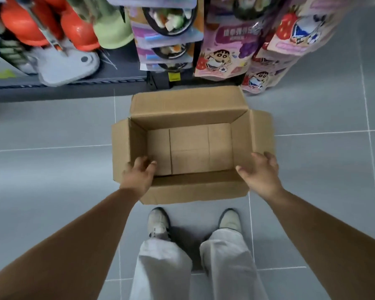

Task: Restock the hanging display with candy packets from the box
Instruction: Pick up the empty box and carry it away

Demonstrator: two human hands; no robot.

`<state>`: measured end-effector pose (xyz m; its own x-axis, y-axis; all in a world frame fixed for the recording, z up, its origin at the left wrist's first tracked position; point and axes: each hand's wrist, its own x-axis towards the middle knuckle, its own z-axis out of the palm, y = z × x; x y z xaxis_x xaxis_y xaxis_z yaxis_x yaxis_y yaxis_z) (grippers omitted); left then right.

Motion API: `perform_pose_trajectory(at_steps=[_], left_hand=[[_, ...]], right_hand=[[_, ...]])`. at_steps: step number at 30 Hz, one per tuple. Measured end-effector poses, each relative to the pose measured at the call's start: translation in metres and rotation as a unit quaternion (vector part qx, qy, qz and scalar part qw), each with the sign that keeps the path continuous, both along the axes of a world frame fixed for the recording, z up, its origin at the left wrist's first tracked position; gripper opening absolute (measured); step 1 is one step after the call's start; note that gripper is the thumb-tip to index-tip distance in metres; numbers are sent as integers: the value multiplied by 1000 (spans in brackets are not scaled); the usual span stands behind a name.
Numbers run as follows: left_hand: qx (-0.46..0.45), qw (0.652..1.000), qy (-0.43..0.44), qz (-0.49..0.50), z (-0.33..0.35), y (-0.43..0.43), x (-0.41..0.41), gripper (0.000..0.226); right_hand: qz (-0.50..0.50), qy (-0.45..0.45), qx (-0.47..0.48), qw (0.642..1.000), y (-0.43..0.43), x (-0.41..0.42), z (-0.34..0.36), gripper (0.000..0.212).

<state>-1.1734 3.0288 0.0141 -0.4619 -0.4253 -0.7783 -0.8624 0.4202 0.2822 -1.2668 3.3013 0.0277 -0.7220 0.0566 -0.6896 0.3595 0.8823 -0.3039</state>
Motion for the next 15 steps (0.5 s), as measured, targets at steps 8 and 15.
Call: perform_pose_trajectory(at_steps=[8,15], left_hand=[[-44,998,8,43,-100,-36,-12,94],[-31,993,58,97,-112,-41,-20,118]], right_hand=[[14,13,16,1000,4,-42,-99,95],[-37,-6,10,999,-10,-43,-112,109]])
